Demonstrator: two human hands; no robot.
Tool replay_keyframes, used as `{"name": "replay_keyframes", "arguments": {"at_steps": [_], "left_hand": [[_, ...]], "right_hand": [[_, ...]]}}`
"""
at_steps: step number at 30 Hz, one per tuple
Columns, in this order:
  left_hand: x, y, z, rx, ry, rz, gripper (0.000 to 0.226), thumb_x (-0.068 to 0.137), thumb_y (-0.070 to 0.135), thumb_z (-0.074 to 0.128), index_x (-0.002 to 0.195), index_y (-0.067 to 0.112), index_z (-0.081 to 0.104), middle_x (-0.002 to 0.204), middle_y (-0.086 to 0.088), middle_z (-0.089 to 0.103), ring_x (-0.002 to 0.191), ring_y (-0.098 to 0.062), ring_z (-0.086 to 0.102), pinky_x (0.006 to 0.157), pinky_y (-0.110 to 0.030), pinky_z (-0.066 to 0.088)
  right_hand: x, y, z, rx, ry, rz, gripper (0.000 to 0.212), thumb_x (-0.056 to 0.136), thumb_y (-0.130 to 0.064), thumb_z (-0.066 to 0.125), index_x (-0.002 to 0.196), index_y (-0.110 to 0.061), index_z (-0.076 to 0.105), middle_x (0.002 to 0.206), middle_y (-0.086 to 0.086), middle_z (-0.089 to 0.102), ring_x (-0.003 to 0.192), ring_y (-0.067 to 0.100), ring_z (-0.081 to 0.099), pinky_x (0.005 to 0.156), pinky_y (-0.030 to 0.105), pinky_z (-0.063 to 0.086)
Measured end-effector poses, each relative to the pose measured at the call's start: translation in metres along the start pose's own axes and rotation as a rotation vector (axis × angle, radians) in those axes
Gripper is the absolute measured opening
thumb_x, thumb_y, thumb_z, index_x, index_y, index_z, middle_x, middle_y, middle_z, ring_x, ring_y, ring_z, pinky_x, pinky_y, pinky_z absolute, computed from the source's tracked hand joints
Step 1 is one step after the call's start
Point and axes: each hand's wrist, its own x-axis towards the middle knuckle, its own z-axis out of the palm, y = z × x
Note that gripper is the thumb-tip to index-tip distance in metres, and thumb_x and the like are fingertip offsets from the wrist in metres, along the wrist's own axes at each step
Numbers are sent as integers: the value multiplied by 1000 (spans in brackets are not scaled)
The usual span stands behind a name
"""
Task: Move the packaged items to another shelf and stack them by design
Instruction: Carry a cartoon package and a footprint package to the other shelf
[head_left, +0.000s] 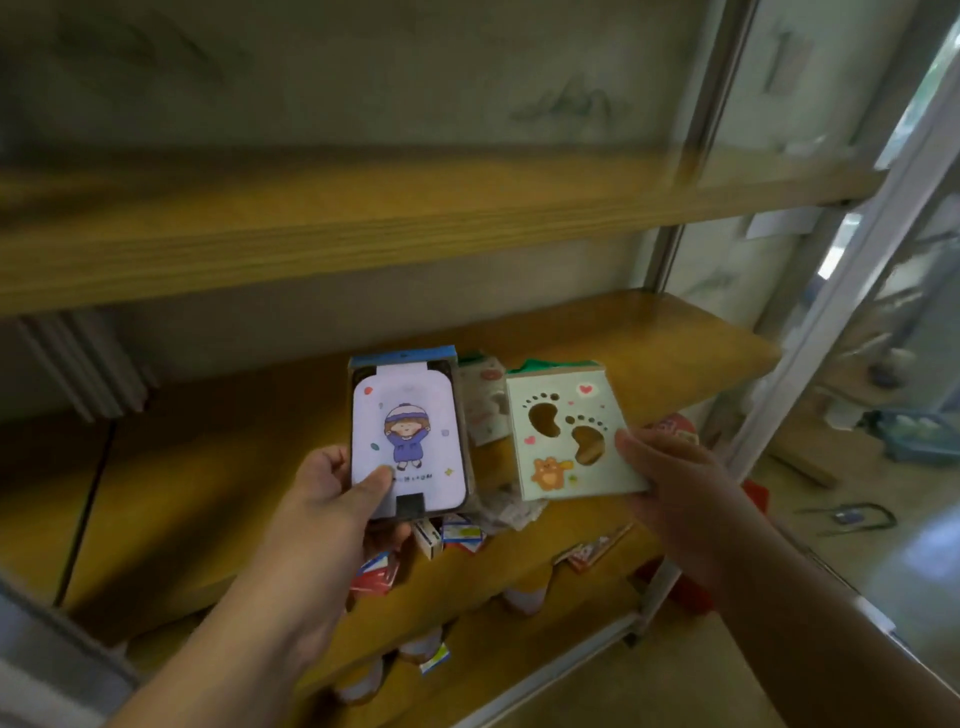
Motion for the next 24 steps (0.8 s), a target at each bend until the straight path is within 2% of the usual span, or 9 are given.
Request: {"name": "replay_keyframes", "arguments": {"at_steps": [3, 5, 7, 11, 14, 17, 18, 21, 24], "left_hand": [[15, 0, 3, -10, 73, 3, 24, 95, 20, 64, 118, 26, 58, 109, -6, 76, 90, -26, 77, 76, -47, 63], [19, 0, 8, -28, 115, 7, 23, 95, 19, 62, 117, 26, 58, 111, -5, 74, 89, -22, 77, 75, -44, 63], [21, 1, 16, -39, 170, 10, 19, 95, 18, 61, 113, 25, 59, 109, -4, 74, 86, -19, 77, 71, -41, 63], [23, 4, 39, -45, 304, 8, 19, 96, 15, 62, 114, 21, 59, 108, -8, 75, 88, -25, 77, 70, -42, 63], [27, 5, 59, -47, 407, 37, 17, 96, 13, 62, 112, 19, 60, 102, -6, 77, 88, -23, 77, 59, -32, 60], [32, 3, 79, -45, 480, 52, 17, 96, 14, 63, 112, 21, 61, 103, -6, 76, 93, -26, 74, 58, -29, 58], [34, 1, 86, -45, 493, 54, 18, 96, 14, 62, 113, 20, 60, 105, -6, 75, 95, -28, 73, 59, -30, 58], [42, -5, 111, -57, 523, 54, 20, 96, 12, 62, 115, 18, 59, 109, -9, 73, 95, -28, 71, 58, -31, 58], [53, -9, 142, -71, 492, 61, 19, 97, 8, 60, 114, 16, 59, 106, -9, 74, 84, -22, 74, 54, -28, 57]], "right_hand": [[53, -6, 11, -235, 7, -70, 13, 96, -22, 66, 104, -15, 74, 92, 7, 79, 82, 19, 77, 71, 36, 64], [88, -9, 24, -279, -93, -99, 14, 97, -19, 65, 107, -13, 72, 98, 6, 78, 88, 20, 76, 79, 39, 62], [120, -12, 37, -385, -165, -119, 9, 97, -23, 66, 100, -18, 72, 94, -4, 80, 87, 11, 75, 79, 34, 60], [164, -17, 56, -658, -195, -207, 28, 90, -33, 72, 112, -15, 68, 95, -7, 75, 83, 12, 72, 78, 36, 60], [179, -18, 56, -914, -269, -313, 30, 86, -45, 71, 99, -18, 71, 91, 0, 75, 82, 19, 70, 78, 44, 60], [188, -18, 48, -1141, -313, -420, 42, 83, -61, 63, 86, -20, 67, 76, 0, 71, 70, 18, 68, 68, 43, 58], [191, -18, 43, -1200, -320, -470, 44, 83, -65, 60, 88, -22, 66, 79, -3, 71, 72, 16, 67, 67, 41, 59], [200, -23, 24, -1210, -340, -587, 54, 84, -65, 58, 119, -24, 67, 112, -4, 66, 97, 16, 65, 80, 34, 55], [210, -40, -7, -1144, -346, -656, 50, 86, -54, 63, 126, -24, 64, 122, -4, 62, 110, 16, 61, 92, 36, 53]]}}
